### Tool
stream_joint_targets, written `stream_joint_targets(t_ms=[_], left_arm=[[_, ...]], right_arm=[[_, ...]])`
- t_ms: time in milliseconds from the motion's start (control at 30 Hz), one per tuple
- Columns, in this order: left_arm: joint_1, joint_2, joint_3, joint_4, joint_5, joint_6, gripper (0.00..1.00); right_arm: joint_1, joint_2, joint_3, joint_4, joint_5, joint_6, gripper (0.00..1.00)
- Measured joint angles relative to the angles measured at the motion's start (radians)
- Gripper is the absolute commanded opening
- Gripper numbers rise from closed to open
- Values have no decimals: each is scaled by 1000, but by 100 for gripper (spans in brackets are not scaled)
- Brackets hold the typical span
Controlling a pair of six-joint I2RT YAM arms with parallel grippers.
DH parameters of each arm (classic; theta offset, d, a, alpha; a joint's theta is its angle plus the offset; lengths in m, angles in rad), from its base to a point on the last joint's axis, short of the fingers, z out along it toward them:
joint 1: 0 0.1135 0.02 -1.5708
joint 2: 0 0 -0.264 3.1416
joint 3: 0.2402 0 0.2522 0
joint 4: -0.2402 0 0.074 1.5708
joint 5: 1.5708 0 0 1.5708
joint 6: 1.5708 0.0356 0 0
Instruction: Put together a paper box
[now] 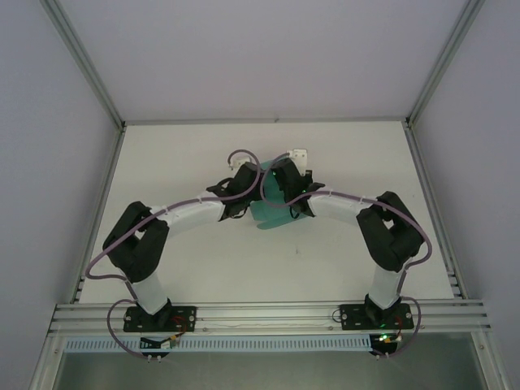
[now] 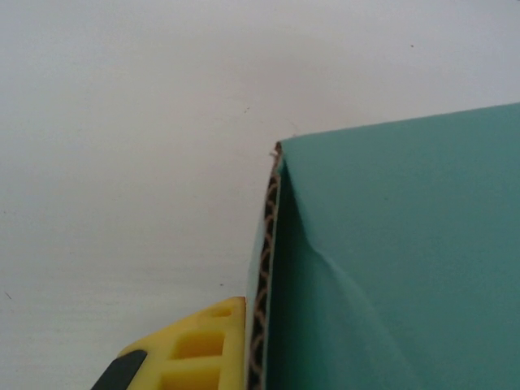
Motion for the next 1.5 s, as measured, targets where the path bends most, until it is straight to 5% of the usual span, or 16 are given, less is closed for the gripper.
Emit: stream_joint_targets(t_ms=[200,367,567,633,833,933,1067,1267,1500], left_arm=[[-1,30,56,-48,-20,-35,0],[-1,31,51,-62,-19,9,0],[7,19,33,-72,-19,60,0],[11,0,26,-72,-18,81,0],[20,-72,14,-68,3,154,0],[22,-95,14,-73,24,213,0],[41,-109,28,-115,91,356,0],[64,-109,140,-323,223,696,0],[63,-101,278,-694,391,1110,0]], right_arm=[[-11,1,-8,26,-16,9,1],[-30,-21,-91,143,-117,-60,18],[-92,-106,-209,240,-385,-165,38],[-98,-143,-243,252,-470,-189,47],[-106,-299,-303,247,-704,-245,95],[-105,-406,-328,239,-756,-244,100],[-102,-587,-366,181,-709,-221,100],[-112,-834,-367,-61,-457,-141,100],[-153,-919,-362,-363,-327,-74,100]])
